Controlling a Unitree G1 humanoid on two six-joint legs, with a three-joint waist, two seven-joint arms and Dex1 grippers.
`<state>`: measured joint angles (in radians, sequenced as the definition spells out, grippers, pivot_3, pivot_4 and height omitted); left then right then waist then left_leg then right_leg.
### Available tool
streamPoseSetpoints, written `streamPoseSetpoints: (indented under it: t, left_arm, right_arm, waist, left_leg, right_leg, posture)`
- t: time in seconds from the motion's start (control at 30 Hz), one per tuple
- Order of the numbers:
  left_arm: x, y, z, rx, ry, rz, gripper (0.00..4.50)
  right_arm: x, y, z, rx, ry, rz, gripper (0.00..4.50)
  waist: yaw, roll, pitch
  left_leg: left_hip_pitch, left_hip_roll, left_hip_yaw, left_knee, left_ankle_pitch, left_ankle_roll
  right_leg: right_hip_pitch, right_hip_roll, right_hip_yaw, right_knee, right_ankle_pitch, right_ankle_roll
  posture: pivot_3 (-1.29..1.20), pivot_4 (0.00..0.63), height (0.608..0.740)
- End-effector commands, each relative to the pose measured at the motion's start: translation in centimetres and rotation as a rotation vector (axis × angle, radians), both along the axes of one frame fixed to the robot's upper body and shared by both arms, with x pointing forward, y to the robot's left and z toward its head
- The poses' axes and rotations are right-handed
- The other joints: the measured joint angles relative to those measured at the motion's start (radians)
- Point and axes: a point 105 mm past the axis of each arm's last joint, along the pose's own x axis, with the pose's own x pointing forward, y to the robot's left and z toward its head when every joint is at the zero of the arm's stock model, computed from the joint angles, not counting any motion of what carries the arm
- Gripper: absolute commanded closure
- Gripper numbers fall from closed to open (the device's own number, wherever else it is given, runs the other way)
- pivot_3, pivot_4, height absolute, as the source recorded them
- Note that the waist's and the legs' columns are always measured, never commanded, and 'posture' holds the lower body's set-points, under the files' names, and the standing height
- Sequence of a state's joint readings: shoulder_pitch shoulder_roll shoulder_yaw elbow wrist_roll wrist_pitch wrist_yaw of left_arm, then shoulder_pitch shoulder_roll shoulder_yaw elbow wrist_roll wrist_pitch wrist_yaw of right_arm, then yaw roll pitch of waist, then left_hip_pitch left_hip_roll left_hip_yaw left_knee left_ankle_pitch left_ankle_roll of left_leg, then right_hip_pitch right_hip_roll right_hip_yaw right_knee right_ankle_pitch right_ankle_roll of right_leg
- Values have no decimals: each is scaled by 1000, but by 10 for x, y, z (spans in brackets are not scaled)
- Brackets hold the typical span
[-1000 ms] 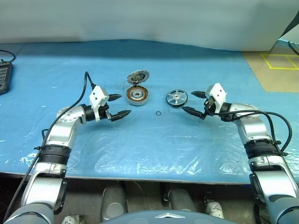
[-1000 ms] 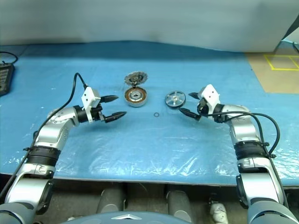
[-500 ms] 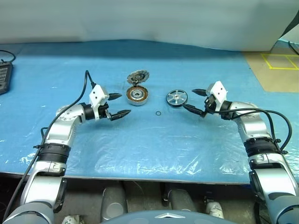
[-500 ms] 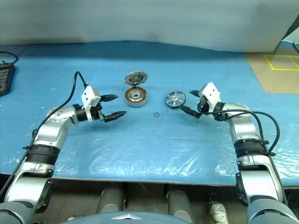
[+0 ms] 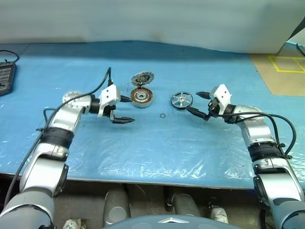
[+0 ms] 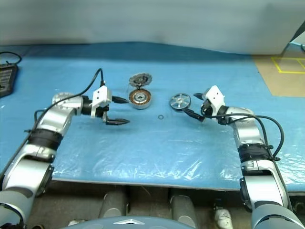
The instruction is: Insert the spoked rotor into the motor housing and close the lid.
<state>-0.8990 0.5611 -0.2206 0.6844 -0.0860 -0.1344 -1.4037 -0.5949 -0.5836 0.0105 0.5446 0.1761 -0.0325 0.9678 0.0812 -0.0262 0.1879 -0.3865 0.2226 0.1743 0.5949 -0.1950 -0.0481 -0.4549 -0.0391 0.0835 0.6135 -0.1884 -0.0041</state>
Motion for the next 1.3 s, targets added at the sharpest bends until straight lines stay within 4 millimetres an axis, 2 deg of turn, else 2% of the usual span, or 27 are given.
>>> streamPoseSetpoints:
  t: [0.03,0.17,0.4,0.63,0.93,1.13,1.3]
  left_arm:
    - [9,-7,11,125,-68,-94,0]
    - [18,-14,15,248,-103,-147,0]
    - [30,-22,4,442,-169,-149,0]
    - [40,-38,10,476,-234,-116,0]
    - [40,-35,18,624,-198,-142,0]
    - [42,-40,7,695,-199,-135,0]
    - [45,-51,4,686,-220,-111,0]
  right_arm:
    - [1,-2,15,20,-71,-16,19]
    - [-4,-6,16,32,-88,-43,19]
    - [-16,-15,17,42,-108,-102,19]
    - [-19,-20,20,34,-110,-126,19]
    - [-20,-22,34,-2,-96,-85,19]
    - [-17,-27,54,-55,-95,-56,19]
    - [-18,-23,55,-65,-87,-34,19]
  waist:
    - [6,0,0]
    - [12,0,0]
    - [19,0,0]
    - [19,0,0]
    - [18,0,0]
    - [19,1,1]
    - [20,1,1]
  left_leg:
    - [0,0,0,0,0,0]
    - [0,-1,0,0,0,0]
    - [-1,-1,-1,0,0,0]
    - [-1,-2,-4,1,0,-1]
    - [-1,-2,-4,-1,0,-1]
    - [-1,-3,-5,0,0,-1]
    - [-1,-3,-6,-1,0,-1]
  right_leg:
    - [0,0,0,0,0,0]
    - [1,0,0,-1,0,0]
    - [1,0,-1,-1,0,1]
    - [3,-1,-1,-1,0,1]
    - [3,-1,-1,-3,0,1]
    - [4,-1,-2,-3,0,1]
    - [5,-1,-3,-4,1,1]
  posture:
    - [0,150,740]
    - [0,150,740]
    - [0,150,740]
    - [0,150,740]
    - [0,150,740]
    - [0,150,740]
    - [0,150,740]
